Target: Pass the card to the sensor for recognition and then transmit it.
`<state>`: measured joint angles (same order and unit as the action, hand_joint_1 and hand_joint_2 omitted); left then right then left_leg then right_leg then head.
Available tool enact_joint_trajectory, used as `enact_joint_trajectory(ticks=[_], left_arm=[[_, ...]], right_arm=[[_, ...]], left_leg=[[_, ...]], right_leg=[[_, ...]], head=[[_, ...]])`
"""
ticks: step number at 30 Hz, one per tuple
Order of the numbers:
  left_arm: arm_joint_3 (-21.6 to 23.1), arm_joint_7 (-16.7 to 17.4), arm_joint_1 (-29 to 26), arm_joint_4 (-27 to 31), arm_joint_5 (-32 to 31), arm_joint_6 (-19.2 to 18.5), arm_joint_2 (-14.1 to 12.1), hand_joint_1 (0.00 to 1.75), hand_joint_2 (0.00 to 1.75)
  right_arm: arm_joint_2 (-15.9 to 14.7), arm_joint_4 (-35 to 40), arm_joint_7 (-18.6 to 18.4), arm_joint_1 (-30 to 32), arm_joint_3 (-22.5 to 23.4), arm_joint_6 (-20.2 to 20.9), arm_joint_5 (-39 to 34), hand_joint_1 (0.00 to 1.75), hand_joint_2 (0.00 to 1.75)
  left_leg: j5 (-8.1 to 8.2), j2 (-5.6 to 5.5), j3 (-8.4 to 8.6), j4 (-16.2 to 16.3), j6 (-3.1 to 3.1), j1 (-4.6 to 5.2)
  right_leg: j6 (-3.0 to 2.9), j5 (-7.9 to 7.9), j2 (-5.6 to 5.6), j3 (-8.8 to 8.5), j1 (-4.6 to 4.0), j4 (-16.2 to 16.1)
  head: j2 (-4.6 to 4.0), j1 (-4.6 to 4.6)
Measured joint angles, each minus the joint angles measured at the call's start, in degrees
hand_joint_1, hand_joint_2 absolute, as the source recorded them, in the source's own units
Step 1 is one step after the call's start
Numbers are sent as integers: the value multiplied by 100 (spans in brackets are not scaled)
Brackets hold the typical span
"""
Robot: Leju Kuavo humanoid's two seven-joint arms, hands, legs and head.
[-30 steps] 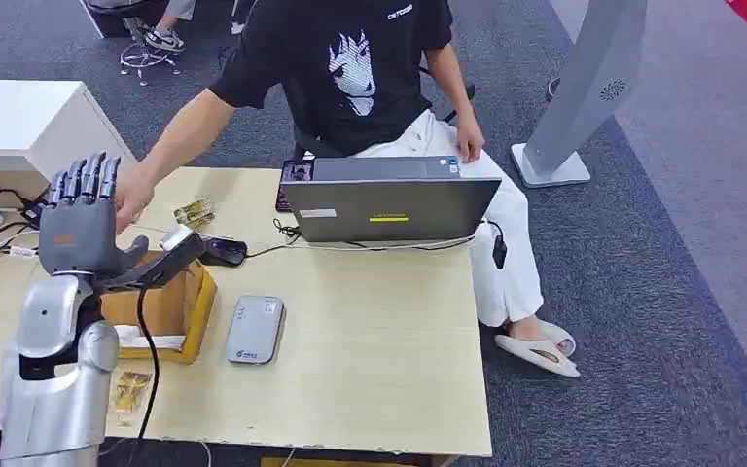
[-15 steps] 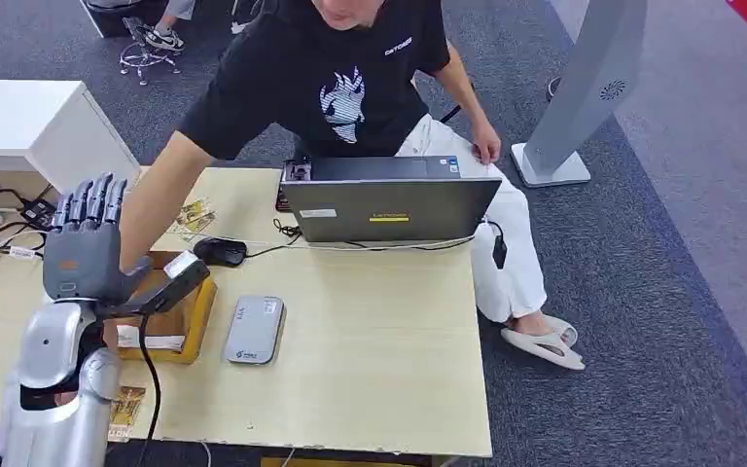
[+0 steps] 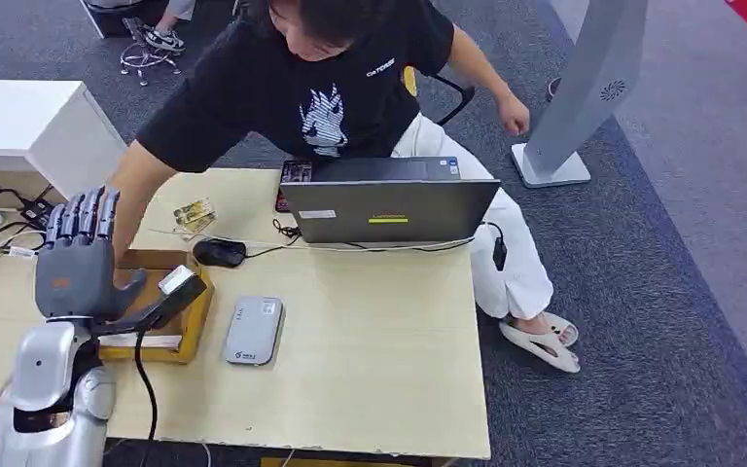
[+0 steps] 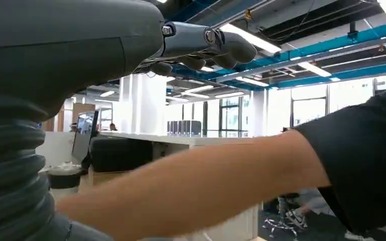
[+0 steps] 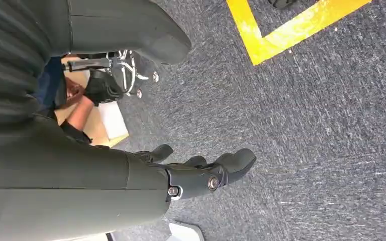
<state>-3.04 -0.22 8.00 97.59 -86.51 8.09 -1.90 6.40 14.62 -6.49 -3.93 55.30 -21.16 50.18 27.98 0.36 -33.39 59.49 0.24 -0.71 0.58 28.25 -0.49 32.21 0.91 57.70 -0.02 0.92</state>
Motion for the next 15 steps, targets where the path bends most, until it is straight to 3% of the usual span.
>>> enact_joint_trajectory(ticks=[8,15], left_arm=[[-24,-18,-93,98,4,42,7,0,175],[-57,-231,-447,484,113,264,105,0,175]], right_arm=[[0,0,-2,-1,13,-2,0,0,175],[2,0,-4,-1,94,-18,-2,0,175]], left_leg=[[0,1,0,0,0,0],[1,0,-2,0,0,0]], right_leg=[[0,0,0,0,0,0],[0,1,0,0,0,0]], head=[[0,0],[0,0]])
